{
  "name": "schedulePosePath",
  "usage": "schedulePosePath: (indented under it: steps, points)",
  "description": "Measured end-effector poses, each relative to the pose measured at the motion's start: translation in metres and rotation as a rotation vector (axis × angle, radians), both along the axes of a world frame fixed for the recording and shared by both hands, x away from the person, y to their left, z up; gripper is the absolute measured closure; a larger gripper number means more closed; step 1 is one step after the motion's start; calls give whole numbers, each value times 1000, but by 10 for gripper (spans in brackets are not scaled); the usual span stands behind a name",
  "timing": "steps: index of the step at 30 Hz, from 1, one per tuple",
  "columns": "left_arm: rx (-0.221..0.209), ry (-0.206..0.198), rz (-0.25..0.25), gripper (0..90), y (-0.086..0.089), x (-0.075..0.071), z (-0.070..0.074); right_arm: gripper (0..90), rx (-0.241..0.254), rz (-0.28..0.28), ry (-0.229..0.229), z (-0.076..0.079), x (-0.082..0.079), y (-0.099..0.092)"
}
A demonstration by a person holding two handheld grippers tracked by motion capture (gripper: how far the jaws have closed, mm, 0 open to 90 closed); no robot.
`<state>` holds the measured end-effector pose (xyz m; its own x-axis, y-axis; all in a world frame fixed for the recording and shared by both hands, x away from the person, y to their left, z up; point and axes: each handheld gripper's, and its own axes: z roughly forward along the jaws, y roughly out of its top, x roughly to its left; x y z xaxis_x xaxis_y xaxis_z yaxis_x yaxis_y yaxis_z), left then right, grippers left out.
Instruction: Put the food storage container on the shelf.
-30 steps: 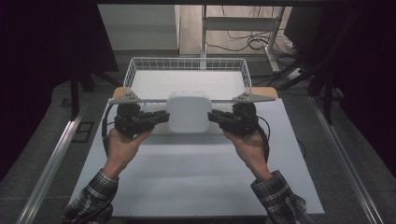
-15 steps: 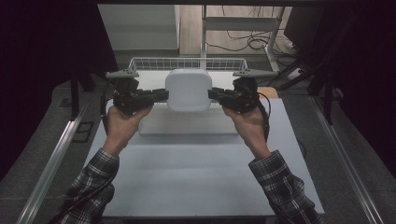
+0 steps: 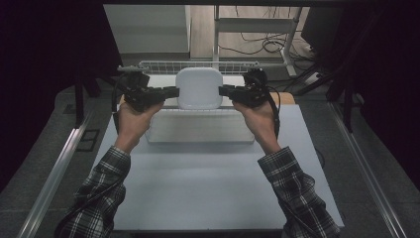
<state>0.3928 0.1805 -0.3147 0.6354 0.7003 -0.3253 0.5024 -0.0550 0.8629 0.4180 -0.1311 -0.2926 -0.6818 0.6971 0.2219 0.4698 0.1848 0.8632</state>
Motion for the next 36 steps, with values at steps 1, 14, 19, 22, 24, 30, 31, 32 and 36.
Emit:
schedulePosePath:
  steps: [1, 14, 19, 22, 24, 30, 31, 32, 36]
  points:
    - [-2, -1, 1, 790, 0, 1, 0, 763, -2, -1, 3, 0, 2, 1]
    - [8, 4, 26, 689, -4, 13, -2, 676, -3, -8, 24, -1, 14, 7]
    - [10, -2, 41, 677, -5, 19, -2, 668, 0, -22, 21, -1, 21, 8]
    - [48, -15, 58, 623, -8, 23, -1, 629, 0, -32, 23, -2, 25, 10]
    - [91, -24, 63, 604, -12, 27, -3, 594, -5, -45, 24, -3, 28, 12]
    - [64, -18, 71, 568, -11, 32, -6, 577, 22, -52, 46, -5, 35, 11]
    - [63, -18, 72, 564, -11, 32, -6, 555, 1, -83, 23, -6, 37, 11]
    - [47, -20, 82, 564, -12, 33, -6, 555, 1, -83, 23, -6, 37, 11]
    - [57, -25, 110, 521, -14, 36, -4, 544, -21, -112, 10, -8, 43, 13]
